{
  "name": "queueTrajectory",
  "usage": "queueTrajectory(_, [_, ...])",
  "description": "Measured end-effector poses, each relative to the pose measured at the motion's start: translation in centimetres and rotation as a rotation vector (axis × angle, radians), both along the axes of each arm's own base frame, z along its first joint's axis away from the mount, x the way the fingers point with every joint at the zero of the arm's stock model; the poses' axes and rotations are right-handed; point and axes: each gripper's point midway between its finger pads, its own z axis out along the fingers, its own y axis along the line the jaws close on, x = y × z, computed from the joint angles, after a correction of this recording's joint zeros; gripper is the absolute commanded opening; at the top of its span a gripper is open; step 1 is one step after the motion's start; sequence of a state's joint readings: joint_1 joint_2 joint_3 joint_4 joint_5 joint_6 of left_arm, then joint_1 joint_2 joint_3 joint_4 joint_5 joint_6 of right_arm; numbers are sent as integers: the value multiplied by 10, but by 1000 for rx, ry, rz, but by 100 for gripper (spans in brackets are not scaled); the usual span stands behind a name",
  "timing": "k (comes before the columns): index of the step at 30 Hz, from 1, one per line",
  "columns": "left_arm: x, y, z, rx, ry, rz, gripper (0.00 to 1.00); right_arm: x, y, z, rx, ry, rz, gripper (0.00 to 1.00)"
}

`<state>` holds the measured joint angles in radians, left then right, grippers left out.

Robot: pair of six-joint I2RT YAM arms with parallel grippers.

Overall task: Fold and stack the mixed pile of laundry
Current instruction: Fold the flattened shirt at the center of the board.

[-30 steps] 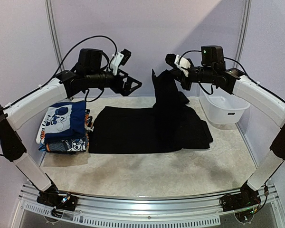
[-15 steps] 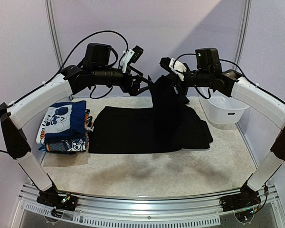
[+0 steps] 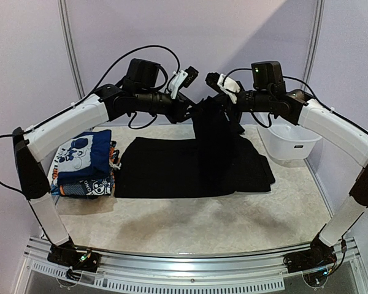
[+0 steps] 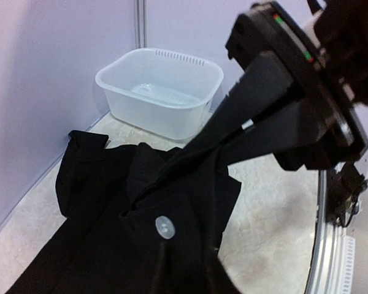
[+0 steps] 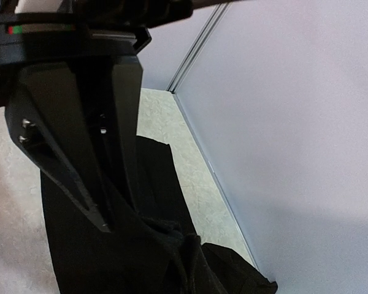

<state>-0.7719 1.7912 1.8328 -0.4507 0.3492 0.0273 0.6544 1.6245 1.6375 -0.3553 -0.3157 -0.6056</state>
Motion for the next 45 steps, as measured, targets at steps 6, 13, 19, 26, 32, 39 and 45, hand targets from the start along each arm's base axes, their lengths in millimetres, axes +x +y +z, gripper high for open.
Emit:
queueTrajectory(6, [4,-3,-7,17,-5,17,0,3,-2,1,6,8,-27,58])
queueTrajectory(13, [22,8,-6,48,-46,133,0,12,-44,-24,49,99,-304,95])
queueTrajectory(19, [37,19,12,15,-79,235,0,-9,-95,-43,143,237,-522,91])
queueTrajectory(26, [48,29,48,-96,-120,326,0,-23,-184,-91,347,525,-891,78])
queueTrajectory(32, [54,42,84,-209,-155,385,0,-45,-238,-180,435,802,-1187,74])
queueTrajectory(39, [54,48,105,-271,-174,414,0,-69,-254,-247,477,1033,-1293,71])
queueTrajectory(45, [57,51,105,-269,-177,434,0,-82,-255,-299,528,1222,-1301,63])
